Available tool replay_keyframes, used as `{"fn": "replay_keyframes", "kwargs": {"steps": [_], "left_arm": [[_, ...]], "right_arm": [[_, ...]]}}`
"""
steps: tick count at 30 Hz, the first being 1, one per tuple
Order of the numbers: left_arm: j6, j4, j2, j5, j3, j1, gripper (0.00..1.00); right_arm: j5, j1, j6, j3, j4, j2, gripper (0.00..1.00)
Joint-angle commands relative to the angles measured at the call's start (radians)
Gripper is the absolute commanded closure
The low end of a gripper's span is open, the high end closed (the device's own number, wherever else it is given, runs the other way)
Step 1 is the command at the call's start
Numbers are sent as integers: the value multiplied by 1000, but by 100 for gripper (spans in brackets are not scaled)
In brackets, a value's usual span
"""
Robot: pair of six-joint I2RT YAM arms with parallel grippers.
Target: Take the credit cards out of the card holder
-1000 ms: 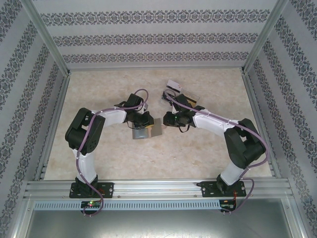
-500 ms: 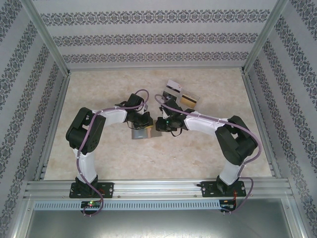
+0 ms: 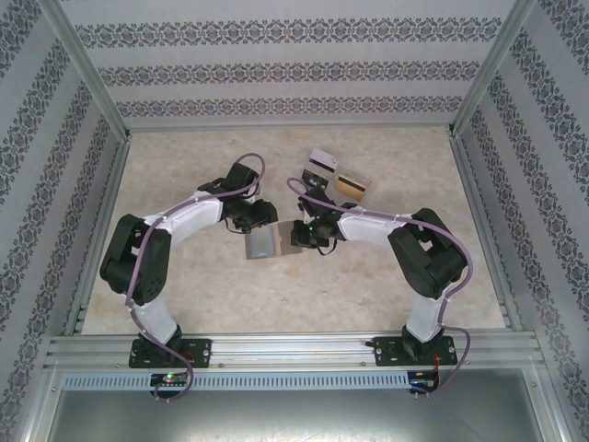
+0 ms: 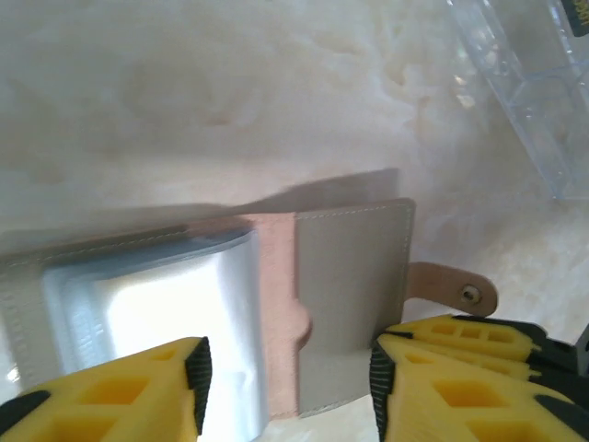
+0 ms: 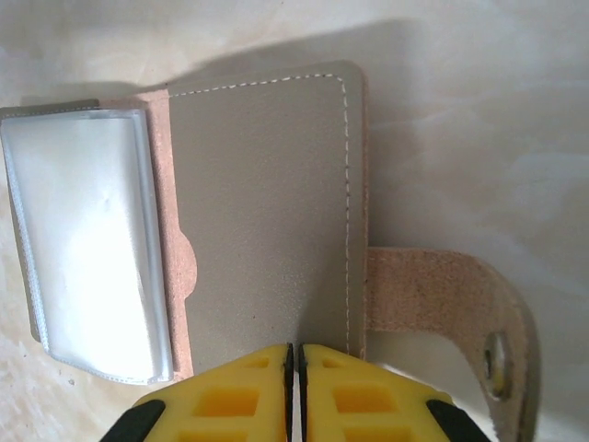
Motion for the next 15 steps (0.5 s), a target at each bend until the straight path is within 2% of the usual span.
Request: {"fn": "replay_keyframes", "kwargs": {"steps": [1, 8, 15], "left_arm": [[-9, -76, -7, -41, -52, 10, 46], [-28, -33, 14, -2, -81, 10, 43], [-27, -52, 27, -28, -73, 10, 38]], "right_arm": [[11, -6, 5, 25, -13, 21, 86], [10, -5, 8, 22, -14, 34, 86], [12, -4, 11, 16, -10, 38, 86]]}}
